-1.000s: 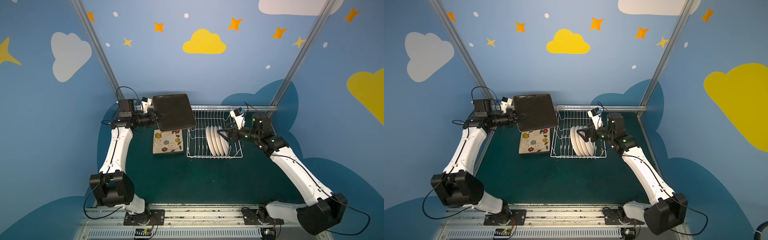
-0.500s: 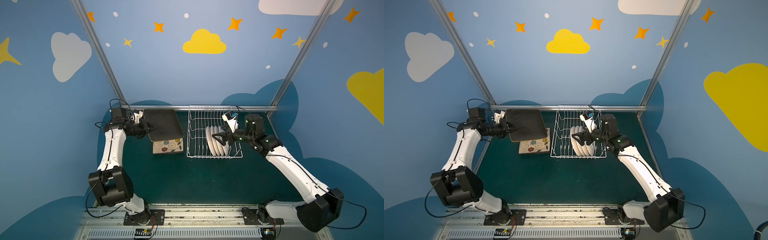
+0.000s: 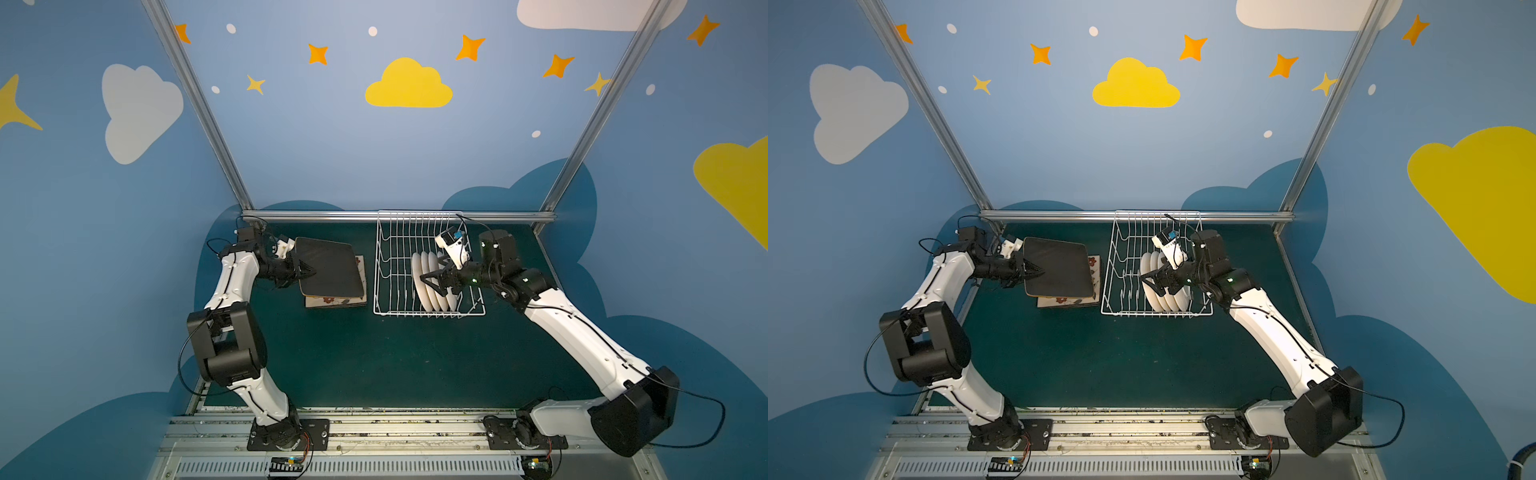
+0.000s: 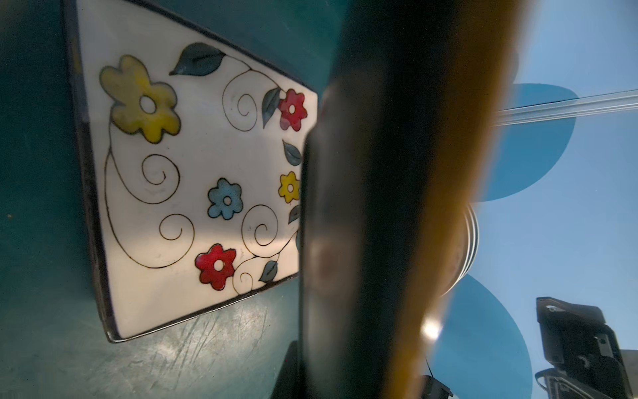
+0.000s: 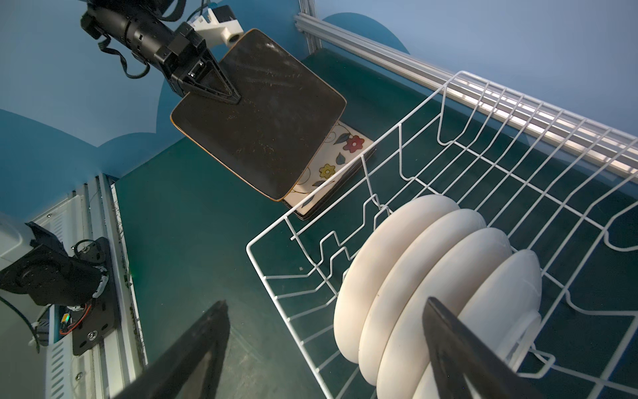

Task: Unload the plates from the dish rack
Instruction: Place the plate among the plates.

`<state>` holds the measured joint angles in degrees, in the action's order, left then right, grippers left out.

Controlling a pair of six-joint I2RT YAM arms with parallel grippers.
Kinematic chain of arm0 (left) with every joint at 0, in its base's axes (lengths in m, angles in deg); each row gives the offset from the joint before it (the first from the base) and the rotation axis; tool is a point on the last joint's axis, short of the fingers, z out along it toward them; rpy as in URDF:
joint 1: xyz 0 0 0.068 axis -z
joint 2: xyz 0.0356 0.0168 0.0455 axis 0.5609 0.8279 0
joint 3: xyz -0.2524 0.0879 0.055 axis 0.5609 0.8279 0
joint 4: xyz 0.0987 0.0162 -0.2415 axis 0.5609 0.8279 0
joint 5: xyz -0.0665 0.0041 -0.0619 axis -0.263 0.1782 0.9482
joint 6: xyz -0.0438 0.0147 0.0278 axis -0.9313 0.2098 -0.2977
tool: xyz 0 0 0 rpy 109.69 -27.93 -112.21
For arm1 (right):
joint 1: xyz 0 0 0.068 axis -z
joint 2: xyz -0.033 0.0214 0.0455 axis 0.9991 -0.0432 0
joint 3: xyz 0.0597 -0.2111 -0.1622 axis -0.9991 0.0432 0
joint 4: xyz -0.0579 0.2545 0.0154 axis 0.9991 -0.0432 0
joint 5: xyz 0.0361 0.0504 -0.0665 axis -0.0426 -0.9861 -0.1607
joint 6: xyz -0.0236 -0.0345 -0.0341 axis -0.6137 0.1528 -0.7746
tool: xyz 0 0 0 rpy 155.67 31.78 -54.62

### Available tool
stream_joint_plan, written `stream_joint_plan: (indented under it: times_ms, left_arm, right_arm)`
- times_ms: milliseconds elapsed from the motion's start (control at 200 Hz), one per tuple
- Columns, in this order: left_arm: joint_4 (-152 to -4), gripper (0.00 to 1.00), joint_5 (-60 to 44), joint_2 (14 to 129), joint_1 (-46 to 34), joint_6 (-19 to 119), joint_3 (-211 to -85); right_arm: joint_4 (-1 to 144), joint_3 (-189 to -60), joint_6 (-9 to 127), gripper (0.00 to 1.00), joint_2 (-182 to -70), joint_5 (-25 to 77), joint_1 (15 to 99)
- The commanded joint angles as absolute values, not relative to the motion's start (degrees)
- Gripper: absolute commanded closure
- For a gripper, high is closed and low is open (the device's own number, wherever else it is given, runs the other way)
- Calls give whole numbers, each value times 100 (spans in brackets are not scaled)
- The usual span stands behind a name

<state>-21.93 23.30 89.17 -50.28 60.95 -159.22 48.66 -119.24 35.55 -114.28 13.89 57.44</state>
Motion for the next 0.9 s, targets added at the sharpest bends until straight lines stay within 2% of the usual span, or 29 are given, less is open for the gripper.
stream_joint_plan:
  times_ms: [0, 896]
  left_arm:
    - [-2148, 97, 2856, 9041, -5069, 6519, -16297]
    - [-1972, 96, 3166, 10565, -5246, 7308, -16732]
  right_arm:
    - [4720, -12121, 3448, 13, -11468, 1473, 5685]
    - [4619, -12053, 3347, 13, -11436, 1592, 5608]
